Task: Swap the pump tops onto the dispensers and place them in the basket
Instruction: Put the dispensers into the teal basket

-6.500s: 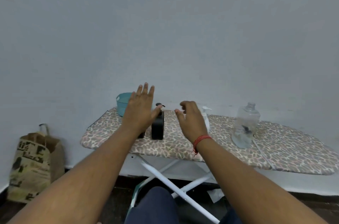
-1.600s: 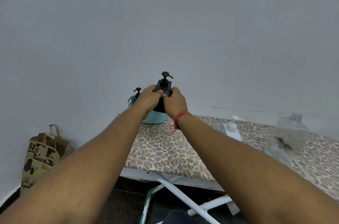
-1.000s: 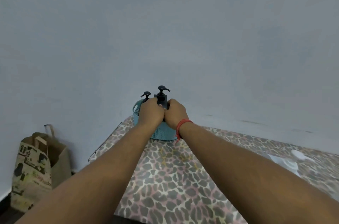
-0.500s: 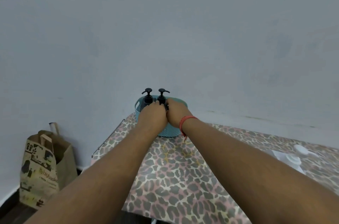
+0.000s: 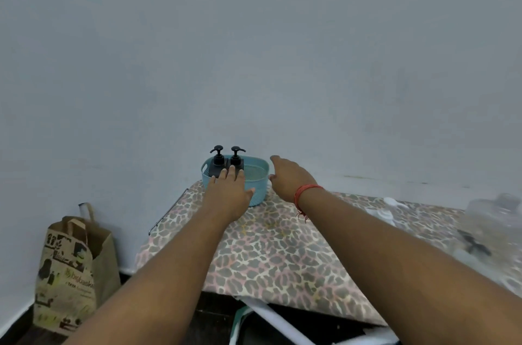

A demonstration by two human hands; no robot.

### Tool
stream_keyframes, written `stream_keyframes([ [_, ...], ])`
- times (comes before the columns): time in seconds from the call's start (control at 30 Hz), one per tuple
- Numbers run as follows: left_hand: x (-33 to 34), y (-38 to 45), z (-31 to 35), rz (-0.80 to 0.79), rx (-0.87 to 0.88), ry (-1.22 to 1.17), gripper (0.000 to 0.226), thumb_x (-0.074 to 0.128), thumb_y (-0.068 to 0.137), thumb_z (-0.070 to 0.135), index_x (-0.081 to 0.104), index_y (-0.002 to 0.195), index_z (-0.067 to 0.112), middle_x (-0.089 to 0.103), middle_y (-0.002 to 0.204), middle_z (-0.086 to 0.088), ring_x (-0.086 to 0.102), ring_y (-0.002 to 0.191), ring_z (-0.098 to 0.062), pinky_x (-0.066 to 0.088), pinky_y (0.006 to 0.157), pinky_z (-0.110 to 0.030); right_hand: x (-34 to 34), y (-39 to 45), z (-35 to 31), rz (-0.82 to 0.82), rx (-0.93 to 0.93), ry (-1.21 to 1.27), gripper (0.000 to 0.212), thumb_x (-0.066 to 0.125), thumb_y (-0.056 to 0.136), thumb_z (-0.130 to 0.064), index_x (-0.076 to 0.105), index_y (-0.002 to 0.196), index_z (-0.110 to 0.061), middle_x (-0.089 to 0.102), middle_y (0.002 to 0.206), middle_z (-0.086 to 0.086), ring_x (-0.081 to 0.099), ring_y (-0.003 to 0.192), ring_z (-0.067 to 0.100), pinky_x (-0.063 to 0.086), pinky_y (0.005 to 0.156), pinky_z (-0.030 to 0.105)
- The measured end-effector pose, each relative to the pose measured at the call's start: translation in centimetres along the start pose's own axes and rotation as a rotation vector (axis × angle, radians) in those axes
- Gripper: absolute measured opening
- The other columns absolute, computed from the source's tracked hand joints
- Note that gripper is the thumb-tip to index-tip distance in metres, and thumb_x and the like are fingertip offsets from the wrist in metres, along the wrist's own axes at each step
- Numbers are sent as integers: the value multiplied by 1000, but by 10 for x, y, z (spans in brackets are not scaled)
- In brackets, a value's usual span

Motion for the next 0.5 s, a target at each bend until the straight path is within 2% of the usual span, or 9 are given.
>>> stream_keyframes([
  [0.1,-13,-23,29,-30,42,-24,71,23,107,55,7,164,16,0,171,-10,4,157,-30,9,125,-56,-26,-29,10,22,14,-77,44,47,102,-23,38,142,-9,55,136,15,55,120,32,48,95,43],
  [0.23,-35,-53,71,-52,98,-41,72,19,106,58,3,164,18,-6,171,-8,-1,158,-30,6,125,-59,-65,-68,23,77,34,-129,48,47,102,-27,36,146,-10,53,139,15,53,123,33,46,97,43],
  [0.5,-49,-94,155,-72,156,-216,75,20,105,62,1,164,20,-6,172,-5,1,158,-30,9,124,-59,-126,-155,84,313,155,-87,38,49,100,-24,46,135,-10,58,129,13,56,116,32,50,91,44],
])
Point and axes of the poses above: each hand's wrist, its own y-axis towards the middle knuckle, its own x-axis out of the palm, z = x × y, the point moved 7 cm from there along y, towards the middle knuckle
